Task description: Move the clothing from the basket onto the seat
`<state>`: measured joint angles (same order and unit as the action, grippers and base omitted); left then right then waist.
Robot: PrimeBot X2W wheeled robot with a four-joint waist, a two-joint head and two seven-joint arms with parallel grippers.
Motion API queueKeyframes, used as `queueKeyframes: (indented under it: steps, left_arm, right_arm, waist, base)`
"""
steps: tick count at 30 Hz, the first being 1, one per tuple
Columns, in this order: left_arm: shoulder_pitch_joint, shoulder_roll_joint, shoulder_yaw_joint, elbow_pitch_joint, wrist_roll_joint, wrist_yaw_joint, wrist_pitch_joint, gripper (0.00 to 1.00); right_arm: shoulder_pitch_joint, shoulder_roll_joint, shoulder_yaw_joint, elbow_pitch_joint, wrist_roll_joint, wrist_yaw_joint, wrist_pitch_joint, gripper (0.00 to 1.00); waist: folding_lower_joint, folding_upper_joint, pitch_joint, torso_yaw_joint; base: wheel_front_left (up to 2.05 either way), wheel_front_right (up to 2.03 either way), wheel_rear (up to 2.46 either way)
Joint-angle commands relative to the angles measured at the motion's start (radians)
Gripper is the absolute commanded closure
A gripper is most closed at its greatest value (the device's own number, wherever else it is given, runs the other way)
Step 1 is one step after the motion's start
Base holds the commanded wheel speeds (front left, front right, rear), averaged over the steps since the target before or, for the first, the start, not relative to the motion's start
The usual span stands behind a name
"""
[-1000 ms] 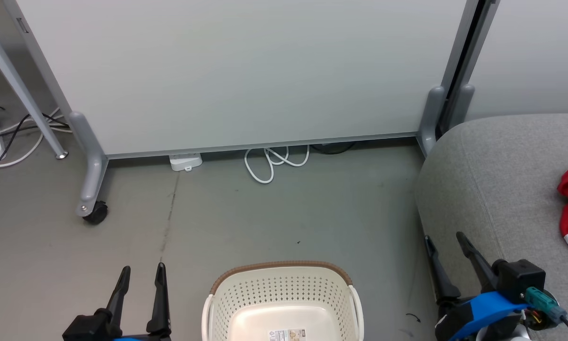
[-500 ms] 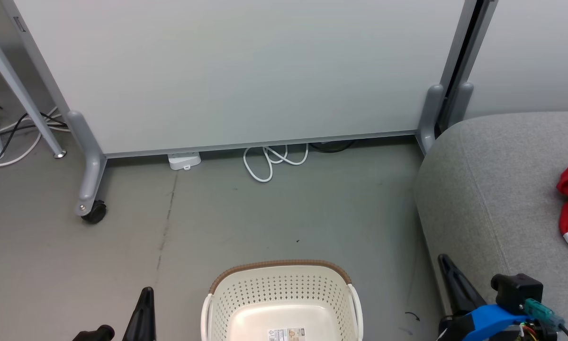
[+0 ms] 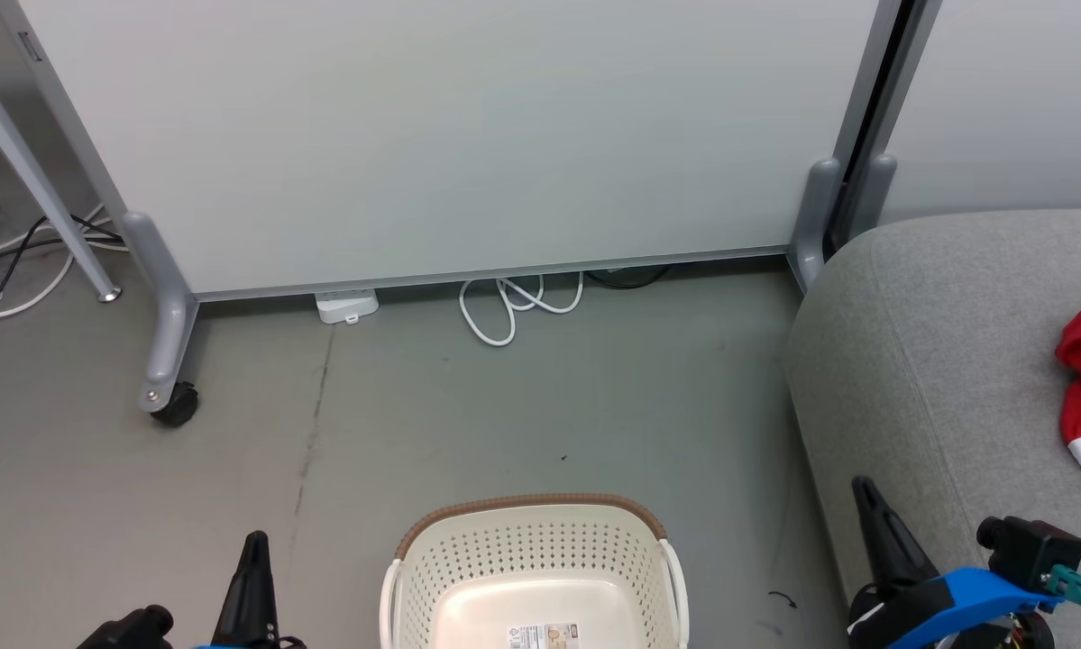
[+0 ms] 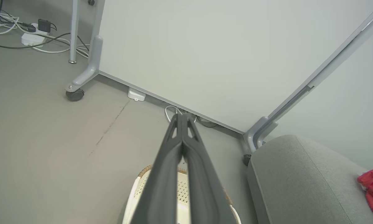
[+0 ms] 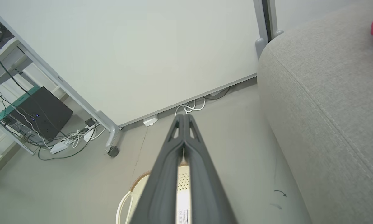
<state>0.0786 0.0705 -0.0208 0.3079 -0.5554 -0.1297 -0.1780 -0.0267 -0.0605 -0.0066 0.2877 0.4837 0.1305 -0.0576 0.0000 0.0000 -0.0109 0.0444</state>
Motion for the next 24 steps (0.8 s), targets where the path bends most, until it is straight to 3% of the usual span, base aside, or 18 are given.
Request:
queueKeyframes:
  steps: [1, 24]
  left_arm:
    - [-0.033, 0.003, 0.007, -0.019, -0.034, 0.000, 0.006, 1.00]
    - [-0.085, -0.002, 0.045, -0.034, -0.353, -0.001, 0.092, 1.00]
  right_arm:
    - [-0.024, 0.001, -0.006, -0.019, 0.036, 0.000, 0.005, 1.00]
    - [-0.046, 0.004, -0.037, -0.029, 0.374, 0.000, 0.057, 1.00]
  waist:
    - [0.0000, 0.0000, 0.000, 0.000]
    - [0.0000, 0.0000, 0.003, -0.010]
  base:
    - [0.00, 0.00, 0.00]
    - [0.00, 0.00, 0.00]
